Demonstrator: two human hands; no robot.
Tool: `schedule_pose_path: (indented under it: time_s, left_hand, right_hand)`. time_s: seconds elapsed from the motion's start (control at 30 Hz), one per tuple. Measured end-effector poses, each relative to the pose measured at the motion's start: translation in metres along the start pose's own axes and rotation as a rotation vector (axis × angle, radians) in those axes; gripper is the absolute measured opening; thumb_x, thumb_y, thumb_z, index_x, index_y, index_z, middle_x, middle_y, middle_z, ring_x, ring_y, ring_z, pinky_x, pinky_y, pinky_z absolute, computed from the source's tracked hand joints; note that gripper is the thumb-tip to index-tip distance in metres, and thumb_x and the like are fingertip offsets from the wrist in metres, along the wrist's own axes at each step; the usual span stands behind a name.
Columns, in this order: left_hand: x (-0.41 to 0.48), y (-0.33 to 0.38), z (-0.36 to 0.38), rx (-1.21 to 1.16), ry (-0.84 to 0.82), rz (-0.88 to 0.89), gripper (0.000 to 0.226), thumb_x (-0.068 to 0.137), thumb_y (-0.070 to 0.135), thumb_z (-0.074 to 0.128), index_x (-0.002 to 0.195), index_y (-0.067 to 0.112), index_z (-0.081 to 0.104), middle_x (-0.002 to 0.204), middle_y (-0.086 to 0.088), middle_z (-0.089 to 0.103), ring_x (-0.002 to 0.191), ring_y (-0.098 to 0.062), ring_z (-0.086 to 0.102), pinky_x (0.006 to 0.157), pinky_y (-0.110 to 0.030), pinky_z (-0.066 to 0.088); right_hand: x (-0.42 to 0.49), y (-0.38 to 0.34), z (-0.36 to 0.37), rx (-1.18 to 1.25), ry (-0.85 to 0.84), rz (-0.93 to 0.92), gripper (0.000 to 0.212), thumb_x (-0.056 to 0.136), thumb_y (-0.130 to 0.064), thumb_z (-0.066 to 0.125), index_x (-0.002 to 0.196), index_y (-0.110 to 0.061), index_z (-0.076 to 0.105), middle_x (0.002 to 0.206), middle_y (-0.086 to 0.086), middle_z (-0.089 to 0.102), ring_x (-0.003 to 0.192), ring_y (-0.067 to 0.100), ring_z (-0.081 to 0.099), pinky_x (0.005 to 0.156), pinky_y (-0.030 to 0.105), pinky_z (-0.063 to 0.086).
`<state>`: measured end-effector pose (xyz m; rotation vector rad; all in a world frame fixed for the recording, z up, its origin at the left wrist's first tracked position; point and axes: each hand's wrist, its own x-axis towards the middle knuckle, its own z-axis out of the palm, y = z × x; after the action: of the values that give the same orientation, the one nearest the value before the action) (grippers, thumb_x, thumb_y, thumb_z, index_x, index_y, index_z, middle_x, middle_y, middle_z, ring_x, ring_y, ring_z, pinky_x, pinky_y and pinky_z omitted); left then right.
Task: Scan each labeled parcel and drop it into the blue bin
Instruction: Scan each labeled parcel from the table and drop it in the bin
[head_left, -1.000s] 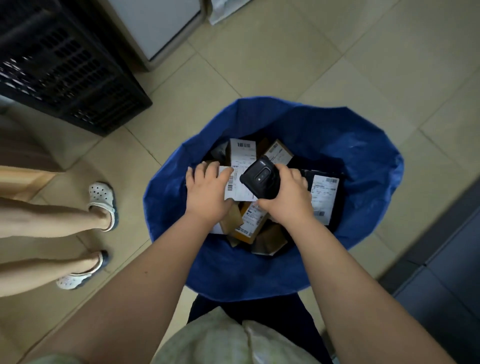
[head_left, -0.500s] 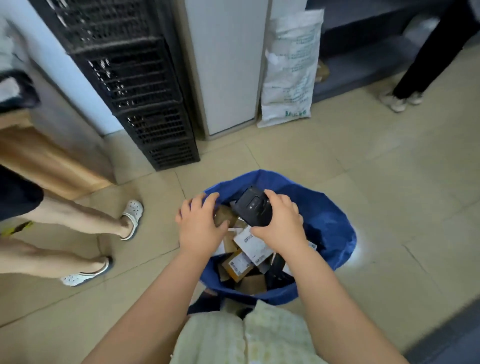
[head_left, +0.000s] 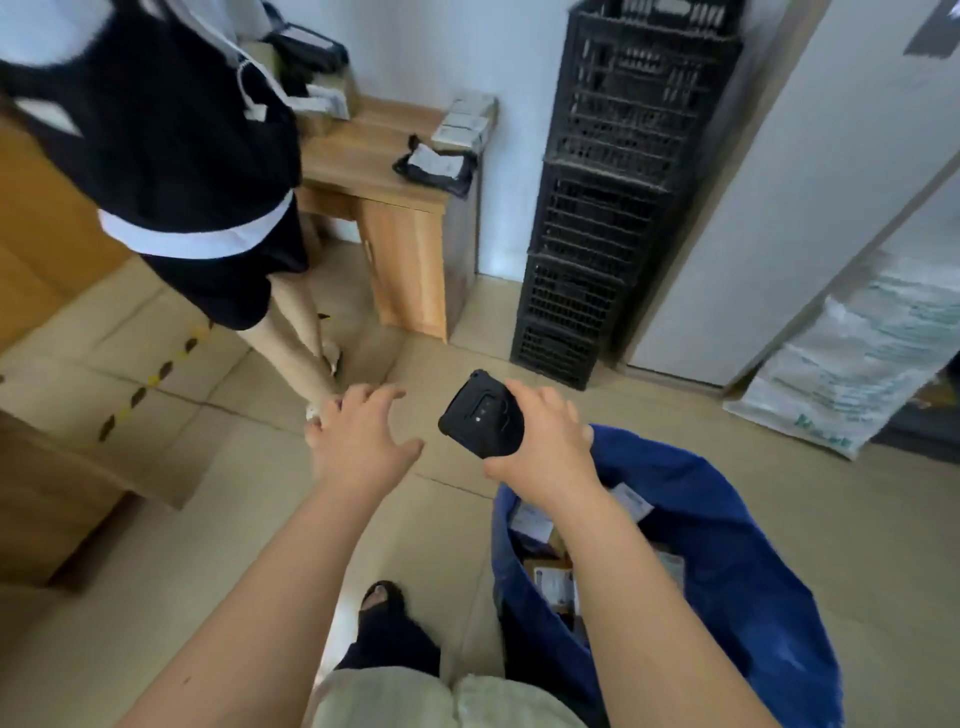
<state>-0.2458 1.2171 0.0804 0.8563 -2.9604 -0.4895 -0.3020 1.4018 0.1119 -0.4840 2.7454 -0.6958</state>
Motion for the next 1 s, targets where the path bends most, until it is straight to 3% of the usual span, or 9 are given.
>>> schedule_pose_path:
  time_s: [0.3, 0.6, 1.0]
  left_hand:
    - [-0.067, -0.158, -0.085, -0.03, 0.238, -0.372, 0.06, 0.082, 0.047, 0.069, 0.137, 0.042, 0.047, 0.144, 0.006, 0.045, 0.134, -0.028, 0.033, 0.111, -0.048, 0.027]
    - [-0.152, -0.345, -0.167, -0.062, 0.433, -0.665, 0.059, 0.083, 0.045, 0.069, 0.138, 0.036, 0.049, 0.141, -0.001, 0.047, 0.133, -0.033, 0.034, 0.109, -0.05, 0.029]
    - [-0.288, -0.582, -0.208, -0.115, 0.489, -1.003, 0.06, 0.084, 0.054, 0.067, 0.139, 0.038, 0.049, 0.14, -0.002, 0.049, 0.132, -0.032, 0.036, 0.108, -0.048, 0.03]
  right_hand:
    - [-0.016, -0.16, 0.061, -0.033, -0.135, -0.406, 0.08, 0.072, -0.029, 0.074, 0.143, -0.037, 0.037, 0.126, -0.004, 0.043, 0.123, 0.024, 0.038, 0.101, 0.039, 0.029]
    - [-0.08, -0.338, 0.158, -0.073, -0.19, -0.708, 0.086, 0.07, -0.032, 0.077, 0.145, -0.035, 0.035, 0.138, -0.002, 0.042, 0.129, 0.028, 0.037, 0.104, 0.045, 0.032]
    - [-0.211, -0.541, 0.328, -0.103, -0.366, -0.974, 0.09, 0.071, -0.036, 0.081, 0.147, -0.034, 0.033, 0.137, -0.003, 0.043, 0.125, 0.025, 0.039, 0.096, 0.038, 0.03]
